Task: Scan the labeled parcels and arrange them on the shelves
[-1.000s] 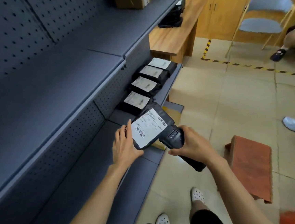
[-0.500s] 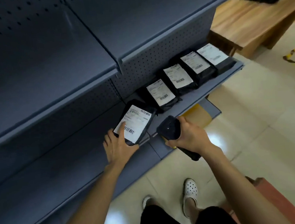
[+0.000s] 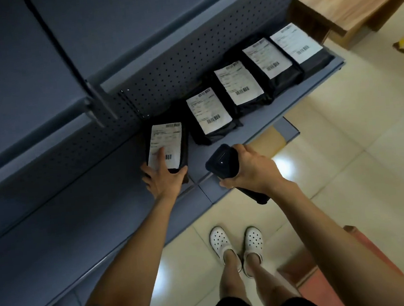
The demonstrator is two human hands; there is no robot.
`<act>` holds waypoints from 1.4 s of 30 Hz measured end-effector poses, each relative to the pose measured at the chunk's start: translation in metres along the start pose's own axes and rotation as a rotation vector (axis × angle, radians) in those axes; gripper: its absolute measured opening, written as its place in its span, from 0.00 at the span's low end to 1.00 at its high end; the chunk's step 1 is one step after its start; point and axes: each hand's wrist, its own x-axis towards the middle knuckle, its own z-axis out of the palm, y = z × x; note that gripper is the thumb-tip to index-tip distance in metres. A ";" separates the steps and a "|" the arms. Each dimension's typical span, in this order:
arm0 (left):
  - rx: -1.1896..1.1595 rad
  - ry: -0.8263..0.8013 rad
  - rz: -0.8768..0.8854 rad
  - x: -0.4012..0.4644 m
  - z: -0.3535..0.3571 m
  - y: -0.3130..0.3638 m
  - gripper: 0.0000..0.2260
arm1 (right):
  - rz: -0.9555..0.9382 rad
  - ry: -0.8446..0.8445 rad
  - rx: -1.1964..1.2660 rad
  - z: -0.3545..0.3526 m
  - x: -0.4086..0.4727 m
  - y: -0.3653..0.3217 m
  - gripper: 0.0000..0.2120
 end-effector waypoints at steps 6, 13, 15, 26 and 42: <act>0.019 -0.195 0.073 0.018 0.007 0.011 0.49 | 0.018 0.026 0.014 0.003 0.016 -0.003 0.39; 0.143 -0.274 0.191 0.019 0.002 -0.003 0.54 | 0.050 0.023 0.035 0.012 0.014 -0.006 0.41; 0.133 -0.275 0.184 0.022 0.003 0.003 0.53 | 0.048 0.025 0.036 0.014 0.014 -0.006 0.41; 0.040 -0.284 0.241 0.022 0.020 0.059 0.40 | 0.052 0.008 0.019 0.009 0.009 0.016 0.41; 0.169 0.028 0.249 -0.067 -0.061 -0.047 0.27 | -0.134 -0.153 -0.101 -0.005 -0.010 -0.034 0.43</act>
